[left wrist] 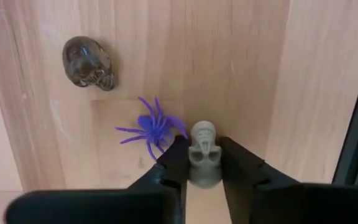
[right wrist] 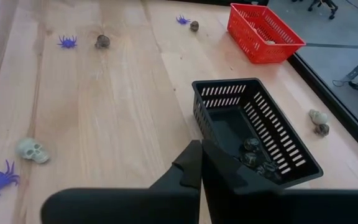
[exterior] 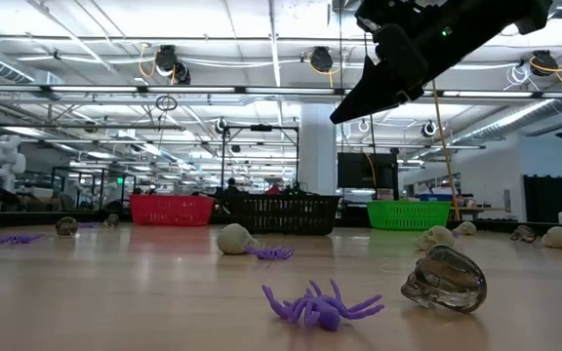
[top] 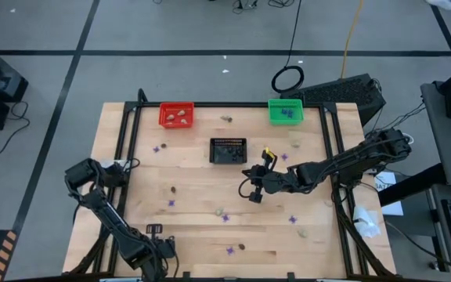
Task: Sort Halloween decoration
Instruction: Put the white skull toy into the orange bin
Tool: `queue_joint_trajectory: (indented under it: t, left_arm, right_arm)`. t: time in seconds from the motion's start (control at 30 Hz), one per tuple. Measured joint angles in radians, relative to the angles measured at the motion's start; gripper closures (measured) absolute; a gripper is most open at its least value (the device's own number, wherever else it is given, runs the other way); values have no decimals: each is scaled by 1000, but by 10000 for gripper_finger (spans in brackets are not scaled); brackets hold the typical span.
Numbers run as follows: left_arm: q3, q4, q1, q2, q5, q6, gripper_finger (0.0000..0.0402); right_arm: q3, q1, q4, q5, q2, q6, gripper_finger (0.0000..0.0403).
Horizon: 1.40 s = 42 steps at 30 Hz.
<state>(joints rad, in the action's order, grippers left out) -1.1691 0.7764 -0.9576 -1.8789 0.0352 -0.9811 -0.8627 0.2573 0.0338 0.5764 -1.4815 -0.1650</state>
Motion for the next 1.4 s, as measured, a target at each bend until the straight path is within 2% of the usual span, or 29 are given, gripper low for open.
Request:
queue_joint_trajectory:
  t: [0.1,0.27,0.43,0.6,0.73,0.93,1.1,1.27,1.4]
  left_arm:
    - [0,13,2,17,14,17,354]
    - [-28,79,26,76,2,54,354]
    - [-27,208,95,193,-141,82,354]
    - [-3,285,245,353,-266,161,354]
    - [12,304,423,468,-315,287,354]
    - [12,332,795,546,-332,554,354]
    - [13,313,1132,536,-305,782,354]
    - [13,211,1448,496,-204,989,354]
    - [13,144,1662,408,-117,1099,354]
  right_arm:
    - [0,0,0,0,0,0,403]
    - [0,0,0,0,0,1,403]
    - [0,0,-1,0,0,4,403]
    - [0,0,-9,0,0,4,403]
    - [0,0,-9,-1,0,4,403]
    - [0,0,-9,-1,0,8,403]
    - [0,0,-13,-1,0,1,403]
    - [0,0,-16,-1,0,-3,403]
    - [0,0,-16,-1,0,-3,403]
